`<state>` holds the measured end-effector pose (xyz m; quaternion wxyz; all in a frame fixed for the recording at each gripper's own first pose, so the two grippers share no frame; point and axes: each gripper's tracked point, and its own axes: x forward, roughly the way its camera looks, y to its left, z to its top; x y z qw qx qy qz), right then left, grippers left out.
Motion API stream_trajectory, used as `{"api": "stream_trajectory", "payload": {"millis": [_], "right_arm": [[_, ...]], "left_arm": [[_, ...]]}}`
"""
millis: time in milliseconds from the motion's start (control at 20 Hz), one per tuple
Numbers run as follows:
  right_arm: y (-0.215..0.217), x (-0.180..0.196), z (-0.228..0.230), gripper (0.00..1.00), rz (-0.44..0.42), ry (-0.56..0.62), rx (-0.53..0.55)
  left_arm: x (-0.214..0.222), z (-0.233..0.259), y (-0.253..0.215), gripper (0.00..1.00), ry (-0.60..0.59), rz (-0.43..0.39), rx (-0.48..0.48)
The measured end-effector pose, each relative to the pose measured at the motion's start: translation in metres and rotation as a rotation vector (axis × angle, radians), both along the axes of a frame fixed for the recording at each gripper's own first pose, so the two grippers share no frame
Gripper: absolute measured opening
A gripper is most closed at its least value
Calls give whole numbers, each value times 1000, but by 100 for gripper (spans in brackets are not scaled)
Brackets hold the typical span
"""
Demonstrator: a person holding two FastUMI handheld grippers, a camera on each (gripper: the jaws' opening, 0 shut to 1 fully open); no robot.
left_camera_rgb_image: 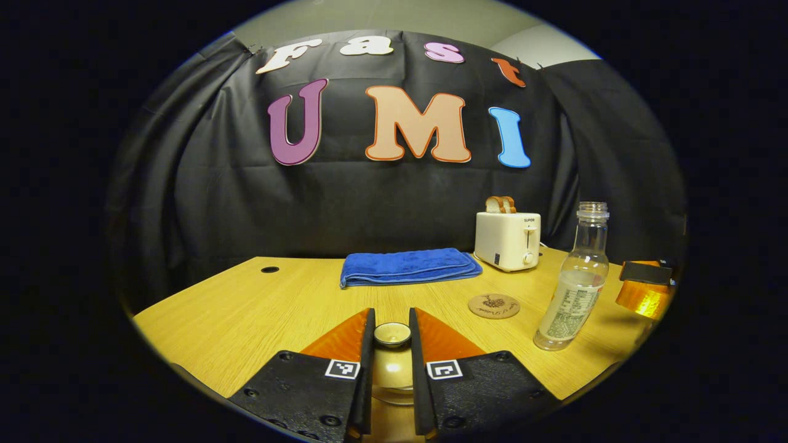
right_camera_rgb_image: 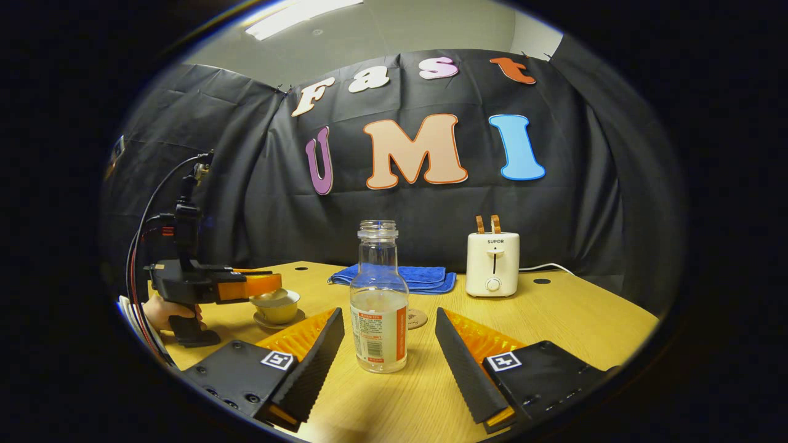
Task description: Open the teacup lid with one hand, grasp the water bottle and pour water into the teacup with the other hand; after pouring, place the water bottle on the coaster and then close the teacup lid.
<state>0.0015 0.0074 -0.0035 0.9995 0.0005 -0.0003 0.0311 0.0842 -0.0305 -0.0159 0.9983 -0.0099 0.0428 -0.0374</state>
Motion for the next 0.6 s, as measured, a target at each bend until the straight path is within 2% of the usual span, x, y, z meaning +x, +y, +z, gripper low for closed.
{"api": "stream_trajectory", "payload": {"millis": [50,200,300,550,600], "right_arm": [[1,0,0,100,3,0,0],[3,1,0,93,17,1,0],[4,4,-1,96,31,3,0],[11,12,-4,96,57,13,1],[12,14,-4,93,60,17,2]], "left_arm": [[-1,-2,5,24,3,13,5],[-4,0,21,24,-1,55,5],[-9,1,33,25,-8,77,3],[-26,2,67,25,-18,125,14],[-29,3,74,24,-25,134,15]]}}
